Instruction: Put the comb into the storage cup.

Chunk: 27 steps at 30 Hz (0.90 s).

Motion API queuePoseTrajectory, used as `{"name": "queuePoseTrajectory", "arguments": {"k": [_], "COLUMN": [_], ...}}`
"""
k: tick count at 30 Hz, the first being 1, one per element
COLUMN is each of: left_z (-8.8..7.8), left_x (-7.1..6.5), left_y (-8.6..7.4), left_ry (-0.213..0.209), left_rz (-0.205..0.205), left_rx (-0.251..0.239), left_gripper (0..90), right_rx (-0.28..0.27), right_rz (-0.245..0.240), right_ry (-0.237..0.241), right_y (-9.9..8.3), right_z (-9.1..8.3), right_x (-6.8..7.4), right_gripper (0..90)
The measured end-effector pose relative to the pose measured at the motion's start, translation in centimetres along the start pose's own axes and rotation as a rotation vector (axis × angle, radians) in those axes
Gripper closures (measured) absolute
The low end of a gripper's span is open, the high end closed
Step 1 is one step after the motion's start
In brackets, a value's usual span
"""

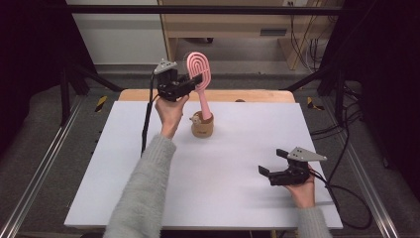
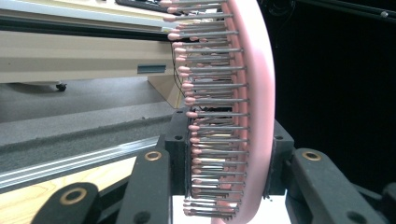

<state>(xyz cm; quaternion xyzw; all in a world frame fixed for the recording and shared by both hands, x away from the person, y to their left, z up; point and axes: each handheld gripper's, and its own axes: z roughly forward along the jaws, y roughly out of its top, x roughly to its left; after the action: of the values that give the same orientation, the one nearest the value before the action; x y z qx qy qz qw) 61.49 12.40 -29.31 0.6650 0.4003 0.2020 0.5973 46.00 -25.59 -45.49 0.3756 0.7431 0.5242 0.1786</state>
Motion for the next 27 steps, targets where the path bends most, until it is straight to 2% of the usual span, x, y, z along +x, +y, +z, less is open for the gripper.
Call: {"name": "queuePoseTrajectory", "arguments": {"k": [12,27], "left_z": [1.0,2.2], "left_x": [1.0,1.5], "left_y": [-0.5,-1.1], "left_ry": [0.021,0.033], "left_rz": [-0.022,-0.024], "left_rx": [0.008,0.014], "left_gripper": [62.8,62.8], "right_rx": [-0.001,-0.001], "right_rz": [-0.001,0.000], "right_ry": [0.001,0.000], "right_y": [0.0,0.0], "right_z": [0.0,0.0], "right_x": [0.0,0.0], "right_gripper": [0.2,0.2]}}
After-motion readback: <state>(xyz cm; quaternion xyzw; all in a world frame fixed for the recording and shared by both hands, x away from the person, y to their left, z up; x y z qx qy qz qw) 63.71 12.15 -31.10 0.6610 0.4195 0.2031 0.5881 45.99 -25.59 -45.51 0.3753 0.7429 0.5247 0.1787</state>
